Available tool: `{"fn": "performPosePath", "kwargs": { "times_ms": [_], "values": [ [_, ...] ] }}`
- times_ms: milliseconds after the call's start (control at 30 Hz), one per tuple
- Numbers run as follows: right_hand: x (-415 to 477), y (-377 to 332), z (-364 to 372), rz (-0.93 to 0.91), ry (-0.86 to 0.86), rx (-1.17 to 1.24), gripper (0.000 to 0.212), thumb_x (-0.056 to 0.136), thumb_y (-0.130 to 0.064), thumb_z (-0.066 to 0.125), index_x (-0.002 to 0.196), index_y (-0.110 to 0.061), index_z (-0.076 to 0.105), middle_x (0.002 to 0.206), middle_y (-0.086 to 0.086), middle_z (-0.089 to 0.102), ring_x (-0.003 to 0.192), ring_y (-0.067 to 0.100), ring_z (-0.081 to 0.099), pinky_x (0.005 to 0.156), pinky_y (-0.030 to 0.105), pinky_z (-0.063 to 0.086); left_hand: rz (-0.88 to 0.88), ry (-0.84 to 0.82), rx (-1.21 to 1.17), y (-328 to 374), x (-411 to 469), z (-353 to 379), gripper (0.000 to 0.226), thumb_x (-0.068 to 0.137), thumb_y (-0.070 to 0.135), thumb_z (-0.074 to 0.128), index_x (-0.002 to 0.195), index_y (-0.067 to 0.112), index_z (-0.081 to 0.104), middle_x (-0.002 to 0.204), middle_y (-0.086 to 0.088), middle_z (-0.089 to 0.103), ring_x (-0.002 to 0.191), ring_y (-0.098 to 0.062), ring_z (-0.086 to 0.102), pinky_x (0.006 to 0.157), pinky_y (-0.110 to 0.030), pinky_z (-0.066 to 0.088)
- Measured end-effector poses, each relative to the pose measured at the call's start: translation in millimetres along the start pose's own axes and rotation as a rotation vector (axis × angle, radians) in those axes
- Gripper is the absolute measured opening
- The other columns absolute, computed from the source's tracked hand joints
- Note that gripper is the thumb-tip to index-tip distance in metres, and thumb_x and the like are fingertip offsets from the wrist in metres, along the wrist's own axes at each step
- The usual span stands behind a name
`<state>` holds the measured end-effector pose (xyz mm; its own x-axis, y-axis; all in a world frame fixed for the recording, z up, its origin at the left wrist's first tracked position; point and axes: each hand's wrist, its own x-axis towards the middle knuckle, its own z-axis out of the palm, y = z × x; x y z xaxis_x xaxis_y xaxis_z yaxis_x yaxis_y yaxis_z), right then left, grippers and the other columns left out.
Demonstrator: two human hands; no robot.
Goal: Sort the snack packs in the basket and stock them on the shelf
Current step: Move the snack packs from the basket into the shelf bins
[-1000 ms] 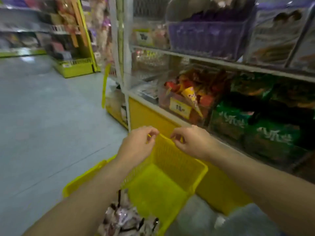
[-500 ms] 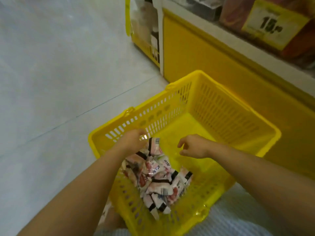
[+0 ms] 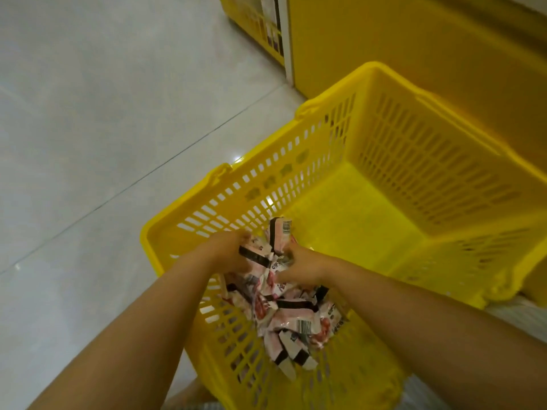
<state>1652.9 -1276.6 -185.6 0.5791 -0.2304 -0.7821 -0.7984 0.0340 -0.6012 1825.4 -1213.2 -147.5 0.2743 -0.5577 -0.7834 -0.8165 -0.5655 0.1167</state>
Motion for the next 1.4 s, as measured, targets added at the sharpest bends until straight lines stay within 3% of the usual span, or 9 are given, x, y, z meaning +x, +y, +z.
{"fn": "performPosePath", "kwargs": {
  "times_ms": [167, 333, 467, 600, 667, 767, 1033, 1200, 1400],
  "values": [
    [2.0, 3.6, 10.1, -0.047, 0.041, 0.026, 0.067, 0.083, -0.023, 0.071, 0.138, -0.016, 0.034, 0.123, 0.008, 0.054, 0.080, 0.015, 0.055, 0.056, 0.020, 0.043, -0.003, -0.063, -0.045, 0.0, -1.4, -2.2, 0.083, 0.076, 0.034, 0.079, 0.145, 0.028, 0.034, 0.134, -0.004, 0.048, 0.113, -0.024, 0.054, 0.093, -0.034, 0.050],
    [-1.0, 2.9, 7.1, -0.045, 0.026, 0.047, 0.052, 0.081, -0.016, 0.073, 0.128, -0.010, 0.050, 0.122, 0.008, 0.060, 0.104, 0.023, 0.060, 0.084, 0.034, 0.052, 0.007, -0.139, -0.156, -0.9, -2.0, -2.1, 0.070, 0.073, 0.040, 0.080, 0.131, 0.027, 0.045, 0.110, 0.004, 0.059, 0.090, -0.015, 0.064, 0.078, -0.031, 0.058],
    [-8.1, 3.7, -3.0, -0.031, -0.022, 0.020, 0.038, 0.080, -0.018, 0.075, 0.116, -0.011, 0.063, 0.098, 0.002, 0.066, 0.077, 0.013, 0.059, 0.056, 0.019, 0.045, 0.070, -0.188, -0.261, -0.6, -2.1, -2.9, 0.054, 0.073, 0.036, 0.081, 0.119, 0.026, 0.055, 0.101, 0.002, 0.067, 0.088, -0.018, 0.068, 0.082, -0.038, 0.058],
    [-15.6, 4.2, -19.0, 0.017, 0.058, 0.046, 0.026, 0.079, -0.017, 0.075, 0.099, -0.004, 0.064, 0.093, 0.011, 0.065, 0.078, 0.022, 0.063, 0.062, 0.031, 0.053, 0.163, -0.179, -0.391, 4.0, -3.9, -5.8, 0.025, 0.079, 0.026, 0.077, 0.099, 0.030, 0.062, 0.094, 0.001, 0.068, 0.085, -0.017, 0.066, 0.073, -0.030, 0.055],
    [-20.8, 6.8, -31.0, 0.036, 0.120, 0.078, 0.017, 0.079, -0.014, 0.074, 0.084, -0.006, 0.060, 0.082, 0.010, 0.060, 0.070, 0.021, 0.060, 0.056, 0.027, 0.051, 0.167, -0.135, -0.441, 6.0, -4.3, -4.5, 0.022, 0.081, 0.026, 0.074, 0.099, 0.031, 0.062, 0.093, 0.004, 0.068, 0.086, -0.013, 0.066, 0.075, -0.030, 0.057],
    [-30.1, 13.5, -53.1, 0.059, 0.206, 0.136, 0.024, 0.081, -0.011, 0.070, 0.098, 0.003, 0.061, 0.097, 0.020, 0.064, 0.086, 0.031, 0.065, 0.076, 0.041, 0.055, 0.137, -0.031, -0.517, 9.3, -4.0, -1.1, 0.025, 0.080, 0.034, 0.074, 0.101, 0.033, 0.061, 0.096, 0.007, 0.069, 0.089, -0.012, 0.067, 0.079, -0.031, 0.056],
    [-85.4, 5.6, -121.1, -0.034, 0.482, 0.547, 0.005, 0.088, -0.012, 0.057, 0.087, -0.018, 0.058, 0.079, 0.004, 0.064, 0.071, 0.017, 0.060, 0.057, 0.026, 0.047, 0.221, 0.023, -0.960, 50.6, -27.6, -20.5, 0.022, 0.085, 0.034, 0.071, 0.104, 0.028, 0.060, 0.101, 0.000, 0.070, 0.091, -0.017, 0.067, 0.064, -0.026, 0.054],
    [-148.5, -26.8, -150.0, -0.161, 0.555, 0.499, 0.007, 0.089, -0.016, 0.054, 0.083, -0.019, 0.057, 0.075, 0.004, 0.061, 0.069, 0.019, 0.056, 0.055, 0.027, 0.042, 0.395, 0.101, -1.194, 84.0, -67.4, -61.8, 0.021, 0.090, 0.023, 0.067, 0.110, 0.023, 0.063, 0.093, -0.001, 0.074, 0.082, -0.015, 0.070, 0.065, -0.036, 0.058],
    [-242.4, -75.6, -156.2, -0.278, 0.419, 0.303, 0.012, 0.092, -0.016, 0.051, 0.104, -0.017, 0.054, 0.092, 0.009, 0.060, 0.083, 0.022, 0.056, 0.071, 0.033, 0.044, 0.633, 0.509, -1.140, 117.0, -140.5, -120.7, 0.020, 0.073, 0.032, 0.071, 0.092, 0.035, 0.067, 0.081, 0.004, 0.072, 0.074, -0.013, 0.067, 0.068, -0.036, 0.054]
  ]
}}
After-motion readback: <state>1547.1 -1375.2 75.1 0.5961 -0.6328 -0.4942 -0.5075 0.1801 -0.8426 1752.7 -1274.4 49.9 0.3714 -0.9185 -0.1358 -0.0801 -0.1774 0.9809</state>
